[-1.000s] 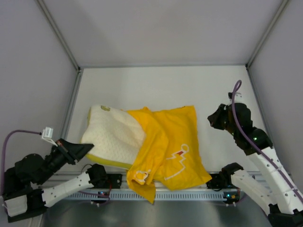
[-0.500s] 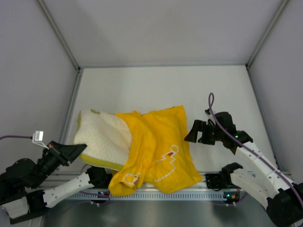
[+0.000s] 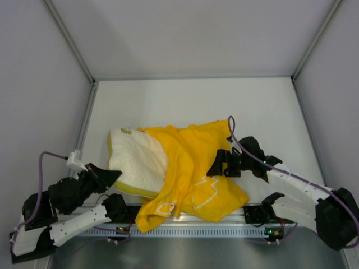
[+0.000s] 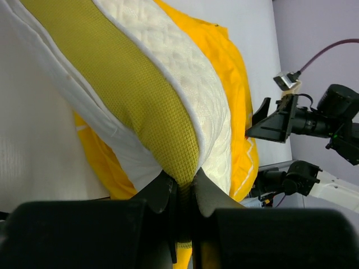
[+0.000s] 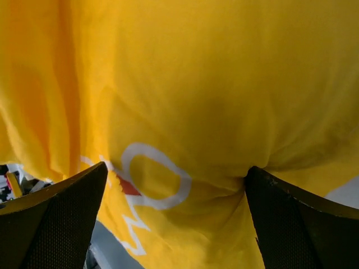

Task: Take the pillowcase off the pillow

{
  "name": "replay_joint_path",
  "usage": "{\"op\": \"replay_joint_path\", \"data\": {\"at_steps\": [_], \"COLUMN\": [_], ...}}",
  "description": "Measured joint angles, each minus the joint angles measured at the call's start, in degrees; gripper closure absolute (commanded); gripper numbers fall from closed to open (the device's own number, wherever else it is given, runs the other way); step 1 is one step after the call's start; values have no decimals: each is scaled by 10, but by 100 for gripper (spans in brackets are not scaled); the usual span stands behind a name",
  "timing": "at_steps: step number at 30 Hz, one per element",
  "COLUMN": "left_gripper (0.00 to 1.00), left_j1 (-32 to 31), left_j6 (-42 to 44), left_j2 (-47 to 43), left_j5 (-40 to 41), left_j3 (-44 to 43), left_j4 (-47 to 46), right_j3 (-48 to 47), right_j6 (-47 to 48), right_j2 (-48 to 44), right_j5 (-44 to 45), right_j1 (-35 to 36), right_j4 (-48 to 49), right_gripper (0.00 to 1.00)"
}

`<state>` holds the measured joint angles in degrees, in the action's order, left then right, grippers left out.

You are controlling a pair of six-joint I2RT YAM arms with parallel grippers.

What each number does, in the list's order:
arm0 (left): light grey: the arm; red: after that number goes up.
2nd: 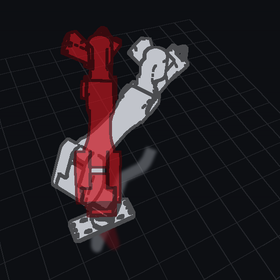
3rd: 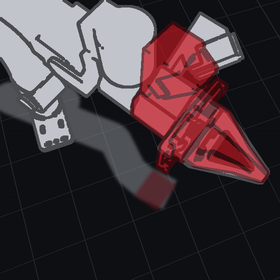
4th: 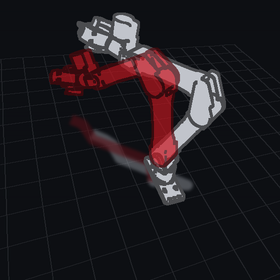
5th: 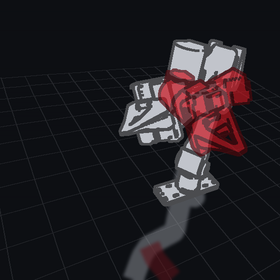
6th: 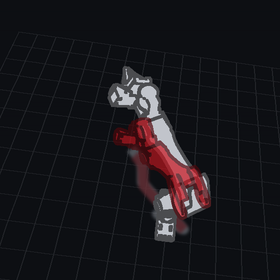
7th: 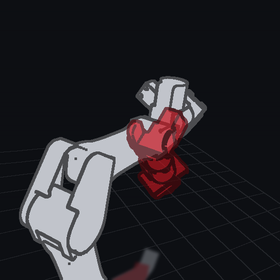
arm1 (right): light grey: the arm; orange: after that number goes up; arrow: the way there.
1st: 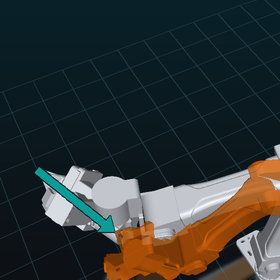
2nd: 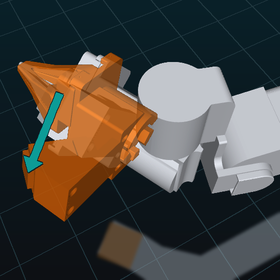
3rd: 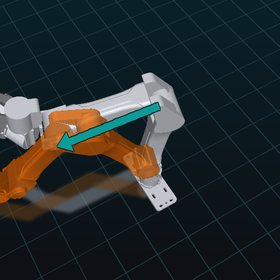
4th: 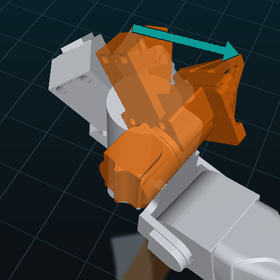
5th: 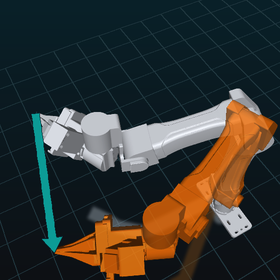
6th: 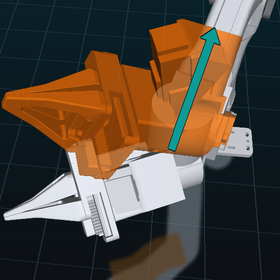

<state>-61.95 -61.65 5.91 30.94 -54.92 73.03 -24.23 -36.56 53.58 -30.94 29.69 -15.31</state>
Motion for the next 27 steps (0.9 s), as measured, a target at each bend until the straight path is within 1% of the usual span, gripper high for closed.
{"op": "replay_joint_path", "data": {"at_steps": [4, 6, 9, 13, 16, 18, 21, 24, 27], "left_gripper": [100, 100, 100, 100, 100, 100, 100, 100, 100], "left_j1": [0, 0, 1, 1, 1, 1, 1, 1, 1], "left_j6": [-1, -3, -4, -4, -6, -7, -10, -12, -13], "left_j2": [1, 4, 9, 19, 20, 20, 20, 14, 1], "left_j5": [-1, -1, 3, 22, 35, 37, 35, 34, 34], "left_j3": [21, 31, 45, 49, 53, 57, 60, 60, 59], "left_j4": [-23, -37, -52, -58, -58, -58, -58, -58, -57], "right_j3": [-33, -75, -167, -309, -412, -459, -465, -407, -335], "right_j6": [0, 0, 8, 26, 45, 57, 61, 57, 55], "right_j2": [136, 200, 280, 358, 398, 408, 385, 334, 308], "right_j5": [-3, -7, 0, 19, 40, 66, 104, 119, 113], "right_j1": [12, 16, 23, 26, 26, 25, 19, -2, -57], "right_j4": [36, 39, 37, 34, 19, 7, -8, -15, -10], "right_gripper": [1, 1, 1, 0, 0, 1, 0, 0, 0]}}
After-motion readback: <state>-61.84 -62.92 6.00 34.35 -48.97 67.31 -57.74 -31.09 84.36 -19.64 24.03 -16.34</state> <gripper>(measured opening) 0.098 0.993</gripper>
